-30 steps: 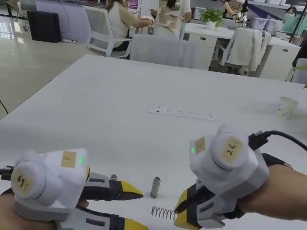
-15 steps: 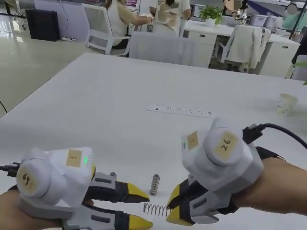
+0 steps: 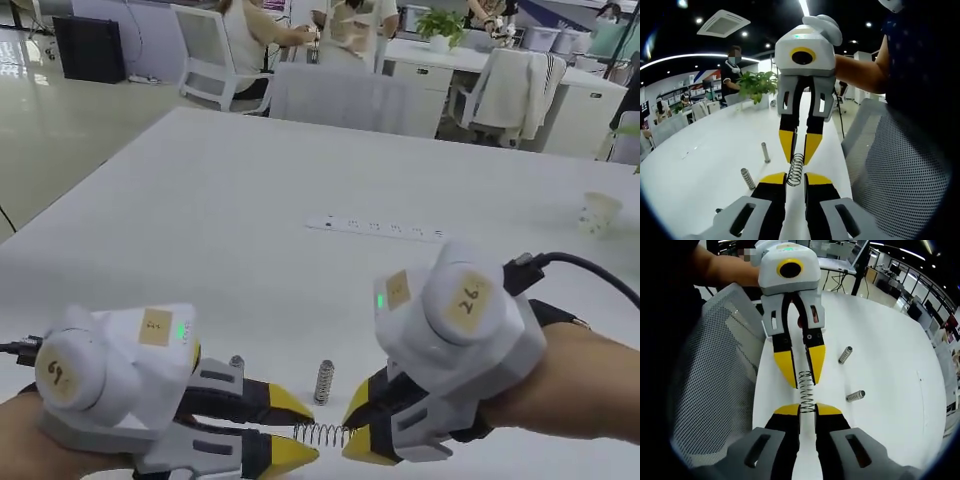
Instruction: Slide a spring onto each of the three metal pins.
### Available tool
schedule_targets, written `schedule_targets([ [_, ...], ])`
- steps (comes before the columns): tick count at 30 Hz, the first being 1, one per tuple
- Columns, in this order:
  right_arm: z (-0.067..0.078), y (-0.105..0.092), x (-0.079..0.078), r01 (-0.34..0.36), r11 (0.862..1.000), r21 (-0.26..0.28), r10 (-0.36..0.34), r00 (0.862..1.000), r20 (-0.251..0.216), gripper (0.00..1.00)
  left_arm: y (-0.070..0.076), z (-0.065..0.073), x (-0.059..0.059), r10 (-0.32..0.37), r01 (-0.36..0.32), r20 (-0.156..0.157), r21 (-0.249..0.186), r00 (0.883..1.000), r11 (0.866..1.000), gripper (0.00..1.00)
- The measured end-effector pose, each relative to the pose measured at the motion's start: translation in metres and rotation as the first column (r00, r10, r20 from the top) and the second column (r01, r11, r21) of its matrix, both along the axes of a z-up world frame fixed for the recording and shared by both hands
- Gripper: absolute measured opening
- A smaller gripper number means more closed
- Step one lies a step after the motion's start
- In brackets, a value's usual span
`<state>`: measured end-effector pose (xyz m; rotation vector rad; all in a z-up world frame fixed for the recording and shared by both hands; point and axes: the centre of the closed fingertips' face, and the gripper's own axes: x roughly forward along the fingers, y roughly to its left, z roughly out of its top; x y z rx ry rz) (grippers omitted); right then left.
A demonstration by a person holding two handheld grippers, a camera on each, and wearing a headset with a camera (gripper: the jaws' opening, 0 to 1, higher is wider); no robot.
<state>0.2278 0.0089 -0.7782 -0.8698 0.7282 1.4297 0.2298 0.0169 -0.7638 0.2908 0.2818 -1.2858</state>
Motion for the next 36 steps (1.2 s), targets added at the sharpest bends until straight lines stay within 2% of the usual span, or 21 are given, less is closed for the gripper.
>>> schedule_targets([
  [13, 0.001, -0.001, 0.0, -0.003, 1.0, 0.01, 0.003, 1.0, 0.005, 0.09, -0.001, -0.002, -0.003, -0.015, 0.015, -0.003, -0.002, 1.0, 1.0, 0.02],
  [24, -0.001, -0.001, -0.002, 0.003, 1.0, 0.014, -0.003, 1.0, -0.017, 0.1, 0.0, -0.001, -0.008, -0.035, 0.035, -0.002, 0.001, 0.999, 0.999, 0.02],
  [36, -0.006, -0.002, -0.004, 0.004, 1.0, 0.01, -0.003, 0.999, -0.038, 0.11, -0.006, 0.016, -0.012, -0.055, 0.056, 0.035, -0.018, 0.998, 0.998, 0.02],
])
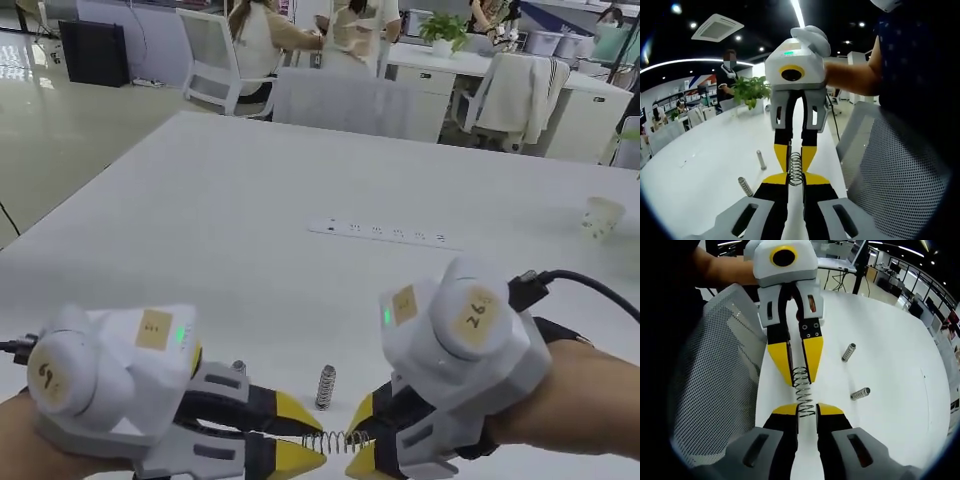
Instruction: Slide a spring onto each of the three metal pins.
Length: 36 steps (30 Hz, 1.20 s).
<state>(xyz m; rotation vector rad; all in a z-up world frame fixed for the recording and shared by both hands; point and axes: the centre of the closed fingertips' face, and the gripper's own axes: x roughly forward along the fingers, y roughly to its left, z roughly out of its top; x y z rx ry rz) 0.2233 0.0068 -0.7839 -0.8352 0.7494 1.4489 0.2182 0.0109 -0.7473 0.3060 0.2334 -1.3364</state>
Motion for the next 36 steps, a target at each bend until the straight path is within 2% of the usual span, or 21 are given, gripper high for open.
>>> schedule_targets([
  [4, 0.0, -0.001, 0.0, 0.0, 1.0, 0.001, 0.0, 1.0, -0.004, 0.11, -0.002, 0.003, 0.001, -0.005, 0.005, 0.012, -0.001, 1.0, 1.0, 0.02],
  [11, 0.0, -0.001, 0.001, -0.003, 1.0, 0.008, 0.003, 1.0, 0.0, 0.09, -0.003, 0.003, 0.003, -0.002, 0.002, 0.015, -0.001, 1.0, 1.0, 0.02],
  [24, 0.013, 0.004, -0.002, 0.0, 0.999, 0.038, 0.0, 1.0, -0.006, 0.09, -0.003, -0.006, 0.004, 0.008, -0.008, -0.001, 0.027, 1.0, 1.0, 0.02],
  [36, 0.024, 0.014, -0.008, -0.014, 0.998, 0.061, 0.014, 1.0, -0.009, 0.09, -0.005, -0.012, 0.003, 0.003, -0.002, -0.014, 0.03, 1.0, 1.0, 0.02],
])
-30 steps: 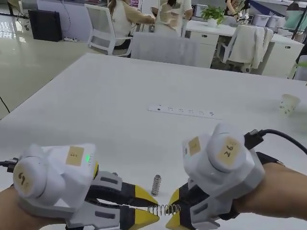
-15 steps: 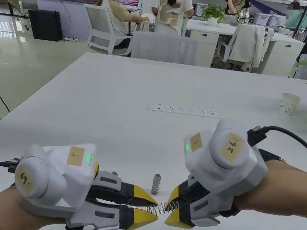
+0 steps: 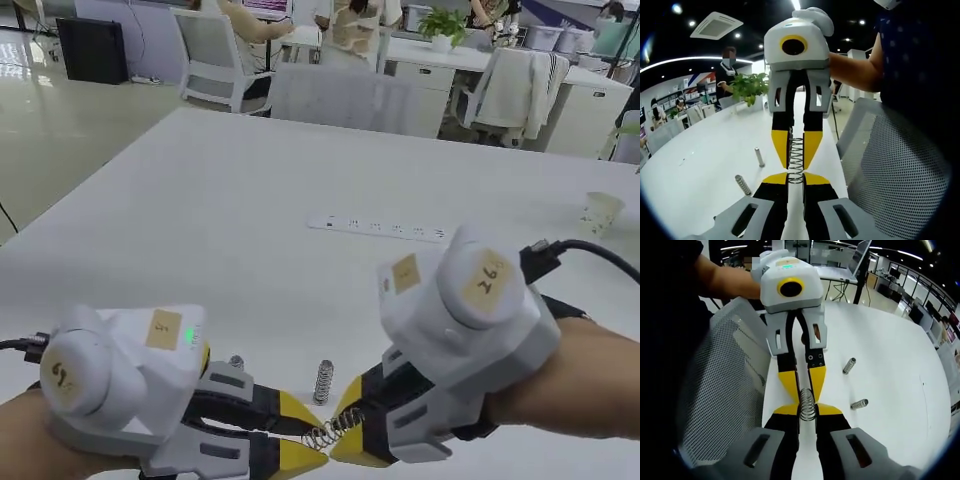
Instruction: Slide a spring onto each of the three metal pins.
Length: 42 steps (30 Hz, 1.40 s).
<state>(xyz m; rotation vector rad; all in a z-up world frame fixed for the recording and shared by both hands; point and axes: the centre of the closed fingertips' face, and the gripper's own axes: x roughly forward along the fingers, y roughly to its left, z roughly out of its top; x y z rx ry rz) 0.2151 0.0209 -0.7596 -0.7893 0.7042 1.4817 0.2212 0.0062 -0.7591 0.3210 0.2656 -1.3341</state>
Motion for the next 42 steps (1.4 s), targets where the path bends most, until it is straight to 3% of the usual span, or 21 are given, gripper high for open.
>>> schedule_targets([
  [28, 0.0038, 0.0091, -0.0028, -0.031, 0.998, -0.052, 0.031, 1.0, 0.003, 0.09, -0.0012, -0.0034, -0.0001, -0.002, 0.002, -0.006, -0.005, 1.0, 1.0, 0.03],
  [36, 0.0037, 0.0056, 0.0017, -0.025, 0.998, -0.063, 0.026, 1.0, 0.012, 0.09, 0.0011, -0.0066, 0.0008, 0.011, -0.011, -0.027, -0.002, 1.0, 1.0, 0.09],
  [42, 0.0016, 0.0005, 0.0043, -0.017, 0.997, -0.073, 0.018, 1.0, 0.013, 0.09, 0.0061, -0.0093, 0.0022, 0.038, -0.038, -0.063, 0.001, 0.997, 0.999, 0.15],
])
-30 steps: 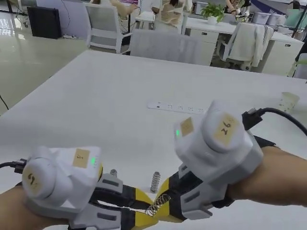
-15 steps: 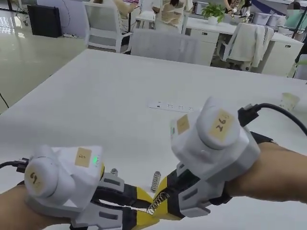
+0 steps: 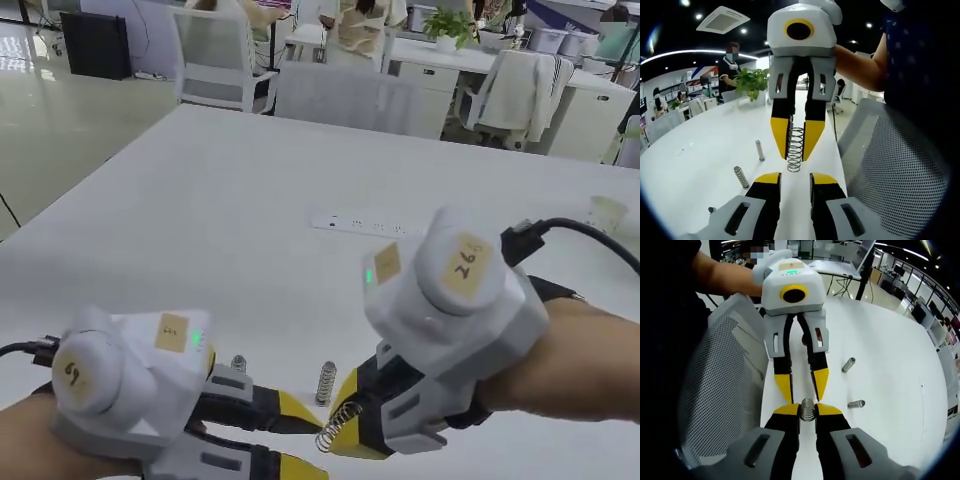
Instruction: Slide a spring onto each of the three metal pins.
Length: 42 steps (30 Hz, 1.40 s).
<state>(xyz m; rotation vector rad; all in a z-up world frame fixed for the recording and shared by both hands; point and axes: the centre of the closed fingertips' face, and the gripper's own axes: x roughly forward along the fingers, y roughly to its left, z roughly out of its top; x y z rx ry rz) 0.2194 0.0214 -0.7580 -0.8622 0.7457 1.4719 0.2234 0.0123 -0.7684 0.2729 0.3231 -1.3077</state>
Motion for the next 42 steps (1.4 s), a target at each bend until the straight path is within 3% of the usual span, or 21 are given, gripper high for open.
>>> schedule_targets([
  [9, -0.001, -0.008, 0.004, 0.017, 1.0, -0.007, -0.017, 1.0, 0.0, 0.09, 0.01, -0.002, 0.002, 0.032, -0.032, -0.023, -0.002, 0.999, 0.999, 0.26],
  [23, -0.002, -0.017, 0.01, 0.042, 0.999, -0.012, -0.042, 0.999, 0.007, 0.09, 0.036, -0.009, 0.003, 0.106, -0.107, -0.052, -0.014, 0.993, 0.994, 0.34],
  [31, 0.001, -0.023, 0.015, 0.063, 0.998, -0.009, -0.063, 0.998, 0.01, 0.09, 0.053, -0.011, 0.004, 0.176, -0.178, -0.059, -0.037, 0.983, 0.983, 0.38],
  [42, 0.003, -0.035, 0.022, 0.093, 0.996, -0.015, -0.093, 0.996, 0.009, 0.09, 0.063, -0.012, 0.005, 0.244, -0.248, -0.068, -0.076, 0.968, 0.966, 0.43],
])
